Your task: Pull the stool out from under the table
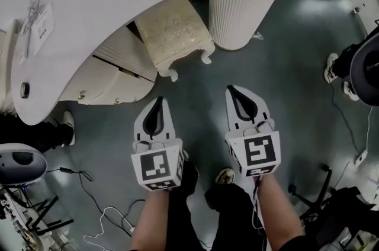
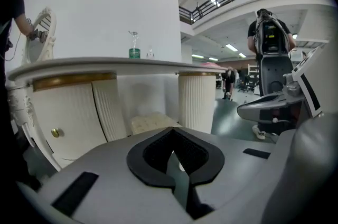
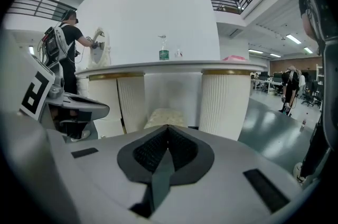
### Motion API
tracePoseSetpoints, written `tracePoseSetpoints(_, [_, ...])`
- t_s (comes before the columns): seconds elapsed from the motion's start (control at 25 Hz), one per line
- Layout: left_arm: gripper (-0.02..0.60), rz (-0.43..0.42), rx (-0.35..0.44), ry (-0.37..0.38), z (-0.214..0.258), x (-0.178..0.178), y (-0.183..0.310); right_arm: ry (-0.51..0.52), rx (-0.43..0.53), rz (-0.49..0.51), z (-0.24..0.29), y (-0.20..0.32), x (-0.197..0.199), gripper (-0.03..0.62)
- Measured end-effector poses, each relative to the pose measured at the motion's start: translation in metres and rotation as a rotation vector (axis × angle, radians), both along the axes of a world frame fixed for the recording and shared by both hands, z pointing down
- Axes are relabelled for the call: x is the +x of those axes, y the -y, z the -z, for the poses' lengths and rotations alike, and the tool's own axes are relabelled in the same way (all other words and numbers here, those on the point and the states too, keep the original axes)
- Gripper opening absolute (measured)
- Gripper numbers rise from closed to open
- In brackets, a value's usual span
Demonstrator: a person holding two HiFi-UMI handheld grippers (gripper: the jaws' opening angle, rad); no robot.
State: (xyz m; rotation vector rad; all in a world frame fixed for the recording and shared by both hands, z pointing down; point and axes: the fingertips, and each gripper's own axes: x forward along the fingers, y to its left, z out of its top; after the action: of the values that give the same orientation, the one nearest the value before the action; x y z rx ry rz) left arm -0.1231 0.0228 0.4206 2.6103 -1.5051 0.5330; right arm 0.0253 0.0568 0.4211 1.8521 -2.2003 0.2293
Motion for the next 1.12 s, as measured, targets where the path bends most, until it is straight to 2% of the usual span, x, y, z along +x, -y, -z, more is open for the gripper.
tracePoseSetpoints(0.08, [0.005, -0.017, 0.011, 0.013, -0.021, 0.005, 0.013, -0.006, 0.016, 0.008, -0.020, 0.014, 0.003, 0.005])
tracePoseSetpoints(0.2, [0.005, -0.083, 0.064, 0.096, -0.050, 0.014, 0.032, -0.005, 0.032, 0.003, -0.050, 0.035, 0.008, 0.005])
tracePoseSetpoints(0.28, [0.005, -0.092, 0.083, 0.124, -0.071, 0.013, 0.049, -0.010, 0.044, -0.001, -0.069, 0.051, 0.008, 0.005])
tracePoseSetpoints(0.52, [0.005, -0.043, 0.101, 0.146, -0.130, -0.001, 0.086, -0.047, 0.064, 0.031, -0.126, 0.091, -0.005, 0.005])
tracePoseSetpoints(0.72, [0.005, -0.076, 0.129, 0.182, -0.173, -0.012, 0.100, -0.042, 0.096, 0.009, -0.162, 0.114, -0.004, 0.005])
tracePoseSetpoints(0.84, [0.005, -0.015, 0.167, 0.200, -0.196, -0.027, 0.111, -0.069, 0.115, -0.019, -0.185, 0.124, -0.004, 0.005])
tracePoseSetpoints(0.92, [0.005, 0.033, 0.165, 0.193, -0.213, -0.035, 0.118, -0.108, 0.109, -0.039, -0.203, 0.128, -0.003, 0.005])
tracePoseSetpoints(0.96, [0.066, 0.042, 0.146, 0.184, -0.224, -0.036, 0.122, -0.125, 0.104, -0.038, -0.211, 0.130, -0.002, 0.005])
tracePoseSetpoints(1.0, [0.170, 0.049, 0.123, 0.169, -0.234, -0.036, 0.125, -0.134, 0.097, -0.027, -0.219, 0.133, 0.000, 0.007])
tracePoseSetpoints(1.04, [0.192, 0.063, 0.106, 0.149, -0.242, -0.037, 0.129, -0.135, 0.090, -0.014, -0.225, 0.135, 0.001, 0.125])
tracePoseSetpoints(1.08, [0.193, 0.084, 0.099, 0.132, -0.249, -0.039, 0.132, -0.134, 0.085, -0.006, -0.231, 0.138, 0.003, 0.172])
tracePoseSetpoints(1.12, [0.193, 0.104, 0.096, 0.121, -0.254, -0.041, 0.136, -0.139, 0.082, -0.007, -0.235, 0.142, 0.006, 0.172])
